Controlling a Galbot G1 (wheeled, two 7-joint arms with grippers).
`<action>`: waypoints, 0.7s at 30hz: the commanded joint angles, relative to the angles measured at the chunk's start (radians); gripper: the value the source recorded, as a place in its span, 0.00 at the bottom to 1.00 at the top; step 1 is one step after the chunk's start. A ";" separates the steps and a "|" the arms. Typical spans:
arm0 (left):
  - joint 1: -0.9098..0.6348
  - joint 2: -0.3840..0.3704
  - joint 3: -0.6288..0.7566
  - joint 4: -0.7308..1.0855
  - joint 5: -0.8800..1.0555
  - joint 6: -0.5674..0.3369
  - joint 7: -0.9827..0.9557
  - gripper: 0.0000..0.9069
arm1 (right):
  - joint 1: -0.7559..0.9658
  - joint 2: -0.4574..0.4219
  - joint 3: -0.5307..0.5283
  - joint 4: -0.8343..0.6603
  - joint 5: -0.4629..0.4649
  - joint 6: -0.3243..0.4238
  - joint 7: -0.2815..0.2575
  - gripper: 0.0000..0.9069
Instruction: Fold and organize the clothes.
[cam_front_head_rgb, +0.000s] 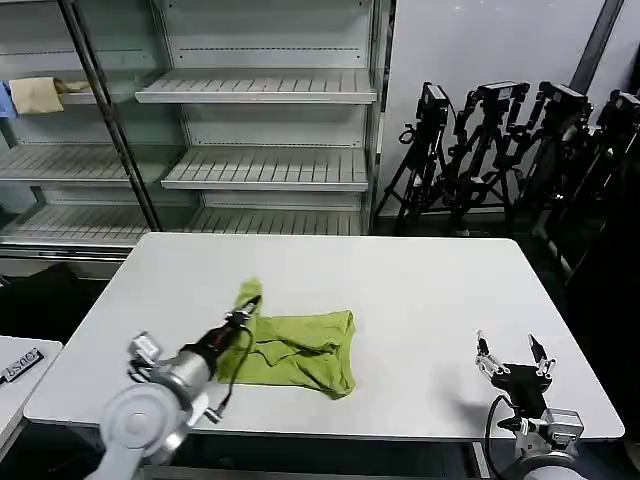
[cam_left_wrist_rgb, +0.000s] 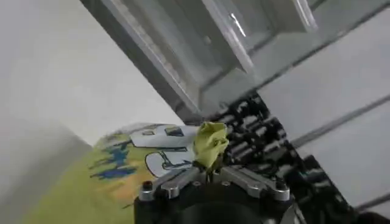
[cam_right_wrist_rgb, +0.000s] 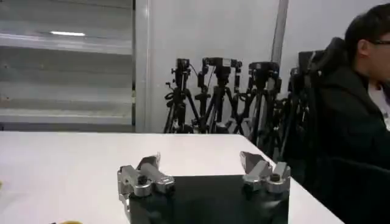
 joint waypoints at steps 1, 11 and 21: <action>-0.113 -0.127 0.254 0.111 0.152 -0.004 -0.003 0.03 | -0.001 0.003 -0.001 -0.009 -0.001 0.003 -0.001 1.00; -0.150 -0.131 0.326 0.196 0.273 0.021 0.028 1.00 | 0.022 -0.002 -0.006 -0.031 0.001 0.003 -0.001 1.00; -0.122 -0.101 0.291 0.156 0.295 0.035 0.064 1.00 | 0.048 -0.015 -0.019 -0.047 0.004 -0.001 0.000 1.00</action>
